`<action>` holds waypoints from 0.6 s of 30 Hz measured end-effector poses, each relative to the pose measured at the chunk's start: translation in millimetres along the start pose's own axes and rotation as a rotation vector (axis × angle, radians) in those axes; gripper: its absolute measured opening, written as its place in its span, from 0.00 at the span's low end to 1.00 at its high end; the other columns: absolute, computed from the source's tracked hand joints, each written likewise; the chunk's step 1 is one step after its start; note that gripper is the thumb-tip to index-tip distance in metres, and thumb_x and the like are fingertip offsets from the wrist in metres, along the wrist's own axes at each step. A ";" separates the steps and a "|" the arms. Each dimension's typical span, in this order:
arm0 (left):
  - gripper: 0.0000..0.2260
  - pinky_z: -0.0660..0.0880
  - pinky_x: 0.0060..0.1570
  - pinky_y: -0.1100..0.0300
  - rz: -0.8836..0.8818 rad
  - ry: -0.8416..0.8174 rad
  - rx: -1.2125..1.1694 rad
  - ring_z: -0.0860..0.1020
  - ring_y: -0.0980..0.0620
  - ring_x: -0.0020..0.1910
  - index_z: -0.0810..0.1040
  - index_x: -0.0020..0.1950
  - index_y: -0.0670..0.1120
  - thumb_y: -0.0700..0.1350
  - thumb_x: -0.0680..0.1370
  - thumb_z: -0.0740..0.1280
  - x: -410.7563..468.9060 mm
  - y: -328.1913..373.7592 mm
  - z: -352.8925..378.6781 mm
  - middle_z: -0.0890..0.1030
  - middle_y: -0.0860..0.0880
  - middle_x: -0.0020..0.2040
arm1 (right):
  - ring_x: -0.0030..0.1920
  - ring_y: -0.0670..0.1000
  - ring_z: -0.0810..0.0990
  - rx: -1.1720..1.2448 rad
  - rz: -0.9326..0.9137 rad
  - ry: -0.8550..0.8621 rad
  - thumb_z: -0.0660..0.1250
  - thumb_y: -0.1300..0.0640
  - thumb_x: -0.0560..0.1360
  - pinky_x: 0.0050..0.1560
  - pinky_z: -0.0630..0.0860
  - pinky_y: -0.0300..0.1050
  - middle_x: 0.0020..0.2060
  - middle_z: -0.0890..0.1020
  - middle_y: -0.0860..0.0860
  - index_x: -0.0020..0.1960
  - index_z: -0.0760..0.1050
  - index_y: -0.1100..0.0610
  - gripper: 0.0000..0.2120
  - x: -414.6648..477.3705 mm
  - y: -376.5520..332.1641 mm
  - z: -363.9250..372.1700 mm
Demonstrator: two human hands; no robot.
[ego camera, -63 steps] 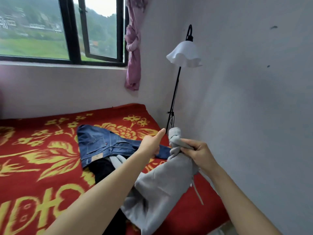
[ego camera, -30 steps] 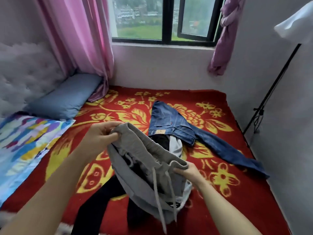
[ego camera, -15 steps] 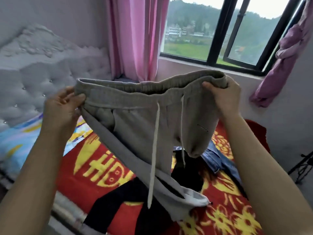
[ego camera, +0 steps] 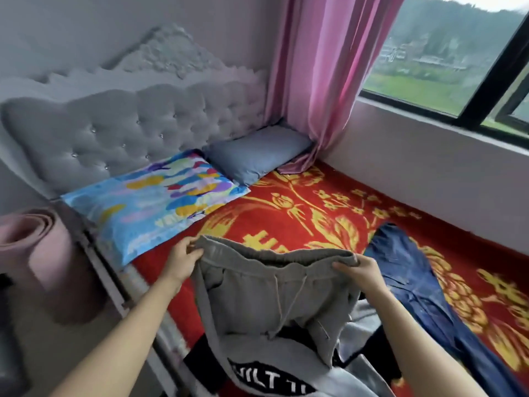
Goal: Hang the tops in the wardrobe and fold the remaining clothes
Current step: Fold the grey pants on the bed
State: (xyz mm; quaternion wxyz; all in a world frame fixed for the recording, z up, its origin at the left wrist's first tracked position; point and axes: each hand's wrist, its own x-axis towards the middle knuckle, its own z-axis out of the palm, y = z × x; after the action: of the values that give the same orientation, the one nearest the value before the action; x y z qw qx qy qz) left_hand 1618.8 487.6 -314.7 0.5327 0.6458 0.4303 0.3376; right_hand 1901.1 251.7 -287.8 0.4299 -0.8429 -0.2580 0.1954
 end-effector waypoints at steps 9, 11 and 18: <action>0.08 0.71 0.39 0.64 -0.235 -0.079 -0.051 0.74 0.50 0.41 0.75 0.47 0.42 0.29 0.75 0.63 150.0 -98.6 -31.2 0.77 0.48 0.39 | 0.33 0.51 0.73 -0.200 0.144 -0.011 0.72 0.60 0.69 0.33 0.66 0.44 0.27 0.77 0.48 0.30 0.74 0.53 0.12 111.6 -49.3 123.5; 0.07 0.70 0.44 0.56 -0.307 -0.092 -0.042 0.75 0.47 0.44 0.74 0.46 0.41 0.29 0.75 0.63 192.0 -114.1 -49.7 0.77 0.44 0.41 | 0.35 0.53 0.75 -0.265 0.210 -0.022 0.71 0.57 0.71 0.36 0.68 0.46 0.30 0.78 0.49 0.33 0.73 0.53 0.11 140.5 -72.5 164.9; 0.07 0.72 0.38 0.56 -0.411 0.120 -0.232 0.76 0.48 0.39 0.75 0.53 0.34 0.30 0.76 0.62 343.4 -121.5 -133.3 0.78 0.43 0.40 | 0.51 0.58 0.75 -0.451 -0.009 0.077 0.66 0.51 0.75 0.53 0.62 0.51 0.43 0.80 0.52 0.44 0.74 0.57 0.09 279.3 -228.9 305.9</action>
State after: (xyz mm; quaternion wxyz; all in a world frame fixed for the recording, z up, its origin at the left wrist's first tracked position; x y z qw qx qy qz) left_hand 1613.8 862.5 -414.0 0.6342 0.4582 0.5418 0.3071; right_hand 1892.1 724.8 -298.4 0.2409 -0.9233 -0.2825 0.0985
